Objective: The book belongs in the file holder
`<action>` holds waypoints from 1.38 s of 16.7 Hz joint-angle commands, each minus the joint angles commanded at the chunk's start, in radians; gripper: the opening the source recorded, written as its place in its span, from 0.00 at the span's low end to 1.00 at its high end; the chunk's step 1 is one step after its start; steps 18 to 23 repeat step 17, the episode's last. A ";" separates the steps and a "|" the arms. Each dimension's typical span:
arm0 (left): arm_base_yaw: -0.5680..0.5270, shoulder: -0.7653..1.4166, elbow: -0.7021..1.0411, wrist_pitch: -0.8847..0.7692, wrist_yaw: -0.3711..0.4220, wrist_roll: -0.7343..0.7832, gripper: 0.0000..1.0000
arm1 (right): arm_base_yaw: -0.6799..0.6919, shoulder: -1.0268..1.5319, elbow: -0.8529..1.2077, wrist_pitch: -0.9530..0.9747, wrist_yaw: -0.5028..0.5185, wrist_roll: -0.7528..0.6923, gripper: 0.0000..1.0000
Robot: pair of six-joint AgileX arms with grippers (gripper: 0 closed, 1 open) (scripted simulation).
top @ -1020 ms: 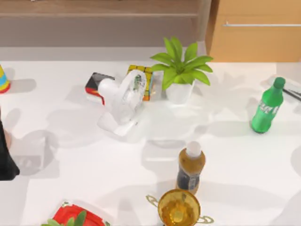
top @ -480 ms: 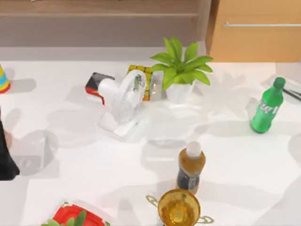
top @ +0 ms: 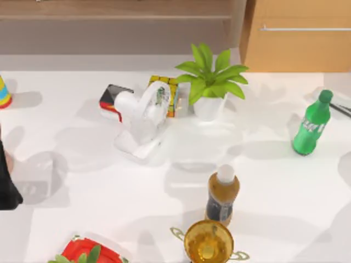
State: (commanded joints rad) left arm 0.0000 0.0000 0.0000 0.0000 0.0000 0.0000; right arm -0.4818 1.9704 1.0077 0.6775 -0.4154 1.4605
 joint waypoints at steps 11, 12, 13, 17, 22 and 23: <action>0.000 0.000 0.000 0.000 0.000 0.000 1.00 | 0.000 0.000 0.000 0.000 0.000 0.000 0.98; 0.000 0.000 0.000 0.000 0.000 0.000 1.00 | 0.000 0.000 0.000 0.000 0.000 0.000 1.00; 0.000 0.000 0.000 0.000 0.000 0.000 1.00 | 0.000 0.000 0.000 0.000 0.000 0.000 1.00; 0.000 0.000 0.000 0.000 0.000 0.000 1.00 | 0.000 0.000 0.000 0.000 0.000 0.000 1.00; 0.000 0.000 0.000 0.000 0.000 0.000 1.00 | 0.000 0.000 0.000 0.000 0.000 0.000 1.00; 0.000 0.000 0.000 0.000 0.000 0.000 1.00 | 0.000 0.000 0.000 0.000 0.000 0.000 1.00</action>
